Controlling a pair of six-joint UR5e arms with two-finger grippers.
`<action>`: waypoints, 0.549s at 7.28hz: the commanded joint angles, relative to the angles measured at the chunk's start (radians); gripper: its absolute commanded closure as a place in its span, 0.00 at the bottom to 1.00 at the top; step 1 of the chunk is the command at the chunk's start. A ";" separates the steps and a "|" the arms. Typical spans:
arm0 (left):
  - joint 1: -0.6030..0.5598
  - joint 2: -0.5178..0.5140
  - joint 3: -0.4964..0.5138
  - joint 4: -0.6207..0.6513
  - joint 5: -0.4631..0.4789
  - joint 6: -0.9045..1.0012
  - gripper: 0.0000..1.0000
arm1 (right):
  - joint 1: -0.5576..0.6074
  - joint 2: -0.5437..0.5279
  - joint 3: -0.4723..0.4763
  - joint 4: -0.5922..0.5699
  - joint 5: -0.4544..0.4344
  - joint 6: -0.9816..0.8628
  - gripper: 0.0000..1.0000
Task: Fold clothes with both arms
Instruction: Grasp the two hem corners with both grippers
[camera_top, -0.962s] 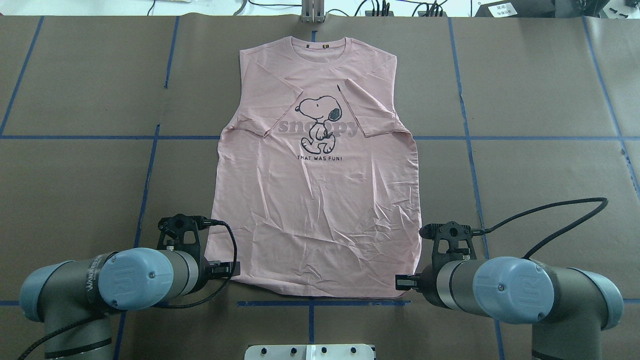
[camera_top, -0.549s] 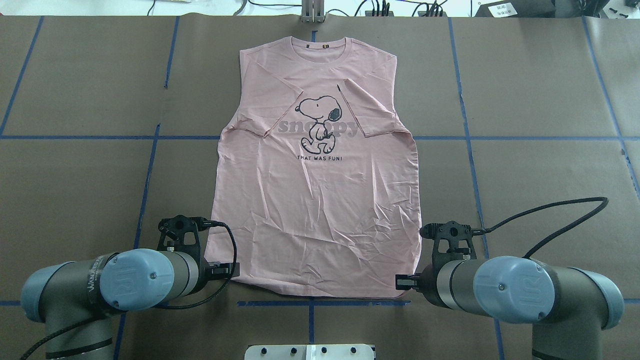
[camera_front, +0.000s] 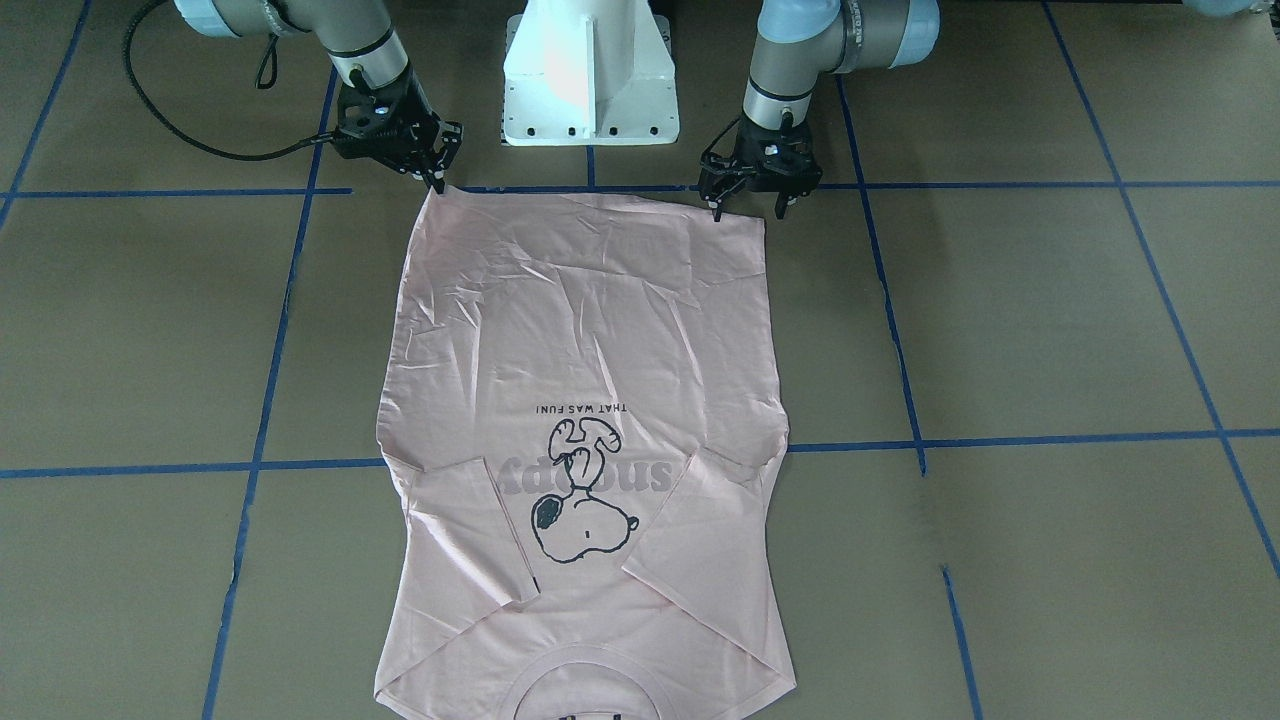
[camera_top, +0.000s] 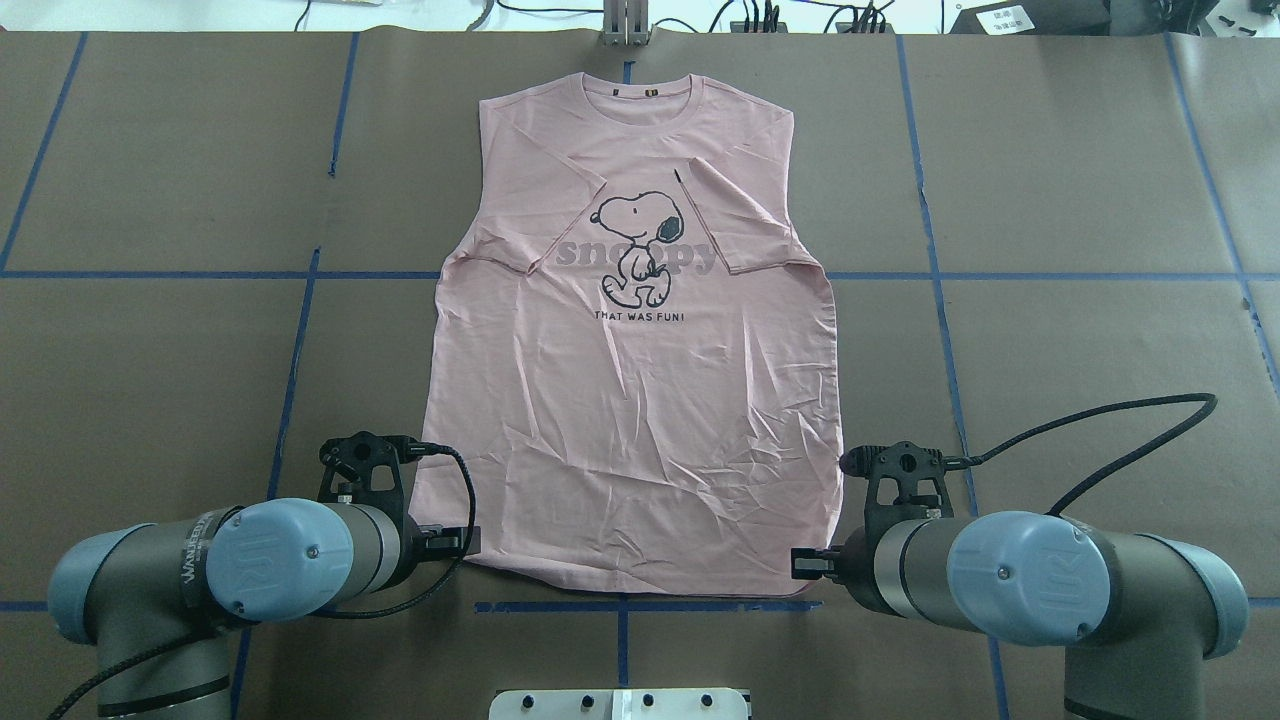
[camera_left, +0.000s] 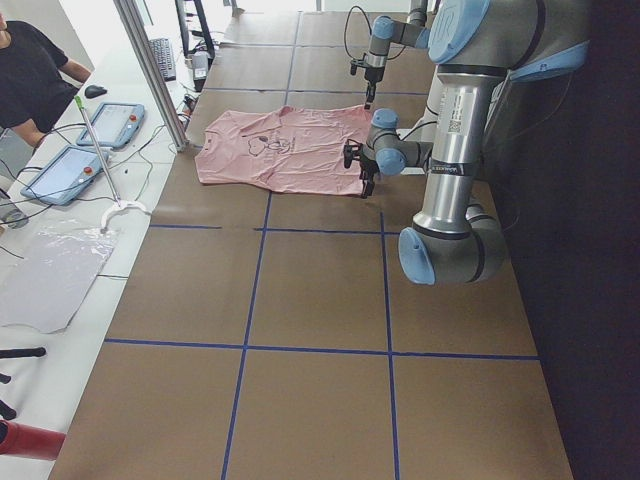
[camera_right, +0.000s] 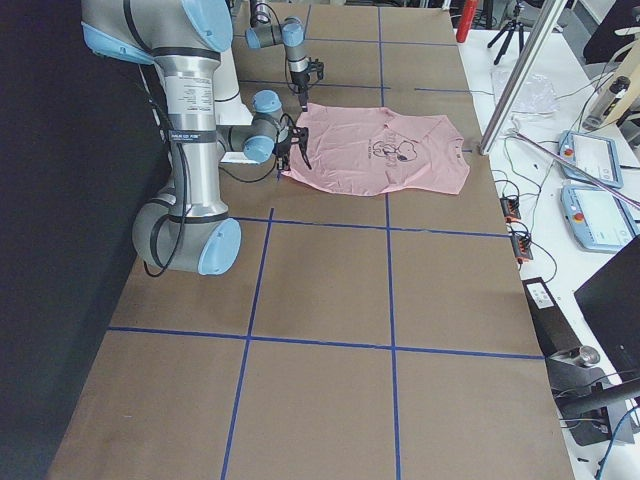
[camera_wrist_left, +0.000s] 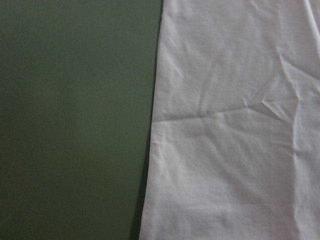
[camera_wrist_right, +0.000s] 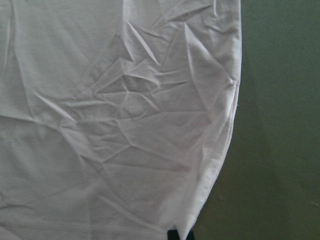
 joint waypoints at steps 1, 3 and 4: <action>-0.001 -0.001 0.003 0.000 0.000 -0.002 0.05 | 0.001 0.000 0.000 0.000 0.000 0.000 1.00; 0.001 -0.004 0.009 0.000 0.000 -0.005 0.28 | 0.001 0.000 0.000 0.000 0.000 0.000 1.00; 0.001 -0.004 0.011 0.000 0.000 -0.003 0.46 | 0.001 0.002 0.000 0.000 0.000 0.000 1.00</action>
